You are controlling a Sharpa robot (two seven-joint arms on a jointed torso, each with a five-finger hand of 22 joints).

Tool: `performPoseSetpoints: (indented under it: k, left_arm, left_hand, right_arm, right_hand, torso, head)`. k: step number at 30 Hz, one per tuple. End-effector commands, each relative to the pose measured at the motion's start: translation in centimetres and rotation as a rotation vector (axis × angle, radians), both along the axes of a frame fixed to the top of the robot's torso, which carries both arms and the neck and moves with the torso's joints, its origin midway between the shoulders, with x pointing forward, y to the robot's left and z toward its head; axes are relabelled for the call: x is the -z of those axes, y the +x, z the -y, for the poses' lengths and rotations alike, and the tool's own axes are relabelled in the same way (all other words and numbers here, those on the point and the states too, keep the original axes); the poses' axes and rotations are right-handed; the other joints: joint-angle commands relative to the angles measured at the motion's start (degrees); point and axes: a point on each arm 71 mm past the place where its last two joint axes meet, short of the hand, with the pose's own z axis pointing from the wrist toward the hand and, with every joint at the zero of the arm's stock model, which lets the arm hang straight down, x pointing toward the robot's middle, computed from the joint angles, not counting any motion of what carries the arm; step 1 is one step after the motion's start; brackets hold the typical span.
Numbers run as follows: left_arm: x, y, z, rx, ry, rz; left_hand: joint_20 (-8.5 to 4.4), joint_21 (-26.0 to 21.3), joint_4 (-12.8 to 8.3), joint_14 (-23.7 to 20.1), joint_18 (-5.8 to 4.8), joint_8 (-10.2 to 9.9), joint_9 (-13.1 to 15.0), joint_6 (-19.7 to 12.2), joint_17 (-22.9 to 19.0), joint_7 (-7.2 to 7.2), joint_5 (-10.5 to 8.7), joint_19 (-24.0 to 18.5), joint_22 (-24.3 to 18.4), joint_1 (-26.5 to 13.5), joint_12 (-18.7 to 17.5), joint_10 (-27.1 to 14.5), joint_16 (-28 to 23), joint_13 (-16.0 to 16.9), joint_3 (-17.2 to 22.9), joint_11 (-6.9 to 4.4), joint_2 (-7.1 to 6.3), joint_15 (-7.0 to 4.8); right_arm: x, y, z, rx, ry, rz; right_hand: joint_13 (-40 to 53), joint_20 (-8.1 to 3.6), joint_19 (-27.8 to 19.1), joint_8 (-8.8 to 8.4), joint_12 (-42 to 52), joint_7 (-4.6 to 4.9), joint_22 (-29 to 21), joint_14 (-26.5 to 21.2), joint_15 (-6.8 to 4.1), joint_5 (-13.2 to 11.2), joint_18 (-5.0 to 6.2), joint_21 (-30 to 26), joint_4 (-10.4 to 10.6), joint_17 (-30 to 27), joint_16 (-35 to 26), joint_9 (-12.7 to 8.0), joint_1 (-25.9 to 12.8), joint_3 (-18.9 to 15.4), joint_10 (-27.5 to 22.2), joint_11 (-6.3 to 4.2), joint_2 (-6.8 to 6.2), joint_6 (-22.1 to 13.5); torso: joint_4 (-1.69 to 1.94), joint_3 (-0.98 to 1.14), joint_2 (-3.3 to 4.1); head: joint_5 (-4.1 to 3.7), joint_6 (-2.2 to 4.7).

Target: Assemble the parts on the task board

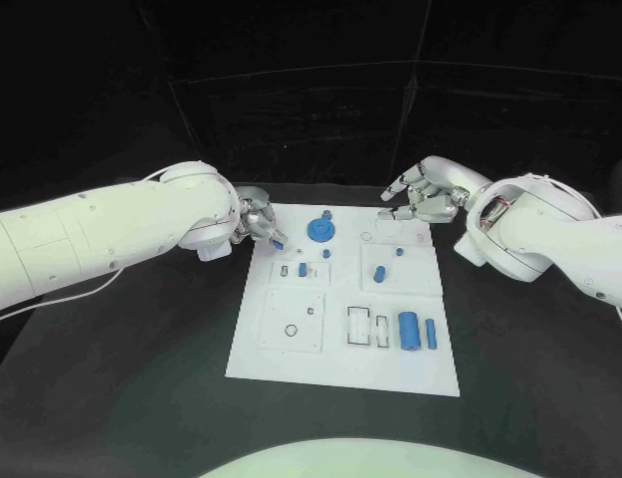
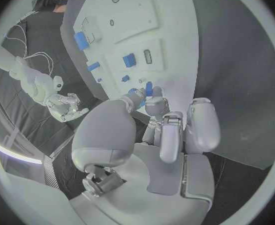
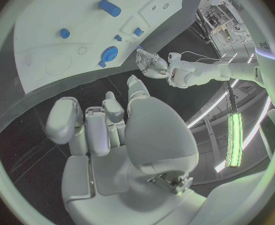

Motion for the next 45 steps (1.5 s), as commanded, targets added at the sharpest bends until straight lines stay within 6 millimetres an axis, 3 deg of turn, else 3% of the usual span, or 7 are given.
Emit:
performPoseSetpoints:
  k: [1,21,45]
  left_arm:
    - [0.0,-0.5,0.0,-0.031,-0.052,0.044]
    - [2.3,-3.0,0.3,-0.003,-0.051,-0.007]
    - [2.8,-3.3,0.3,0.030,0.010,-0.047]
  left_hand:
    - [0.00,0.1,-7.3,6.1,-0.10,0.2,0.1,-0.3,15.1,-0.31,0.10,0.3,0.1,-0.3,0.4,0.5,0.2,0.1,7.8,-0.15,-0.07,0.01]
    - [-0.03,0.2,-7.4,6.1,-0.14,0.4,0.1,-0.2,15.1,-0.36,0.08,0.4,0.3,-0.5,0.6,0.6,0.2,0.3,8.0,-0.18,-0.25,-0.01]
    - [-0.05,0.1,-7.5,6.1,-0.12,0.6,0.2,-0.3,15.1,-0.42,0.18,0.3,0.2,-0.7,0.6,0.7,0.2,0.2,8.4,-0.24,-0.60,-0.04]
  right_arm:
    - [-0.1,0.0,0.0,-0.005,0.005,0.002]
    - [0.0,0.1,0.0,-0.003,0.010,-0.009]
    - [0.0,0.2,-0.1,-0.003,0.006,-0.014]
  right_hand:
    - [-0.1,-0.17,-0.1,0.25,0.3,-0.06,-0.1,2.7,-0.49,0.3,0.47,-0.3,0.1,0.1,-0.2,0.0,0.5,-0.3,-0.3,-0.21,-0.17,-0.2]
    - [-0.2,-0.18,-0.1,0.29,0.2,-0.06,-0.1,2.7,-0.49,0.6,0.48,-0.4,0.1,0.0,-0.2,0.0,0.6,-0.4,-0.4,-0.21,-0.16,-0.2]
    - [-0.2,-0.18,-0.1,0.29,0.2,-0.06,-0.1,2.7,-0.49,0.6,0.48,-0.4,0.1,0.0,-0.2,0.0,0.6,-0.4,-0.4,-0.21,-0.16,-0.2]
  torso:
    - [-0.01,-0.03,-0.01]
    - [-0.10,0.06,0.05]
    - [-0.07,0.04,0.04]
  head:
    - [0.02,-0.15]
    - [0.18,-0.61]
    - [0.18,-0.90]
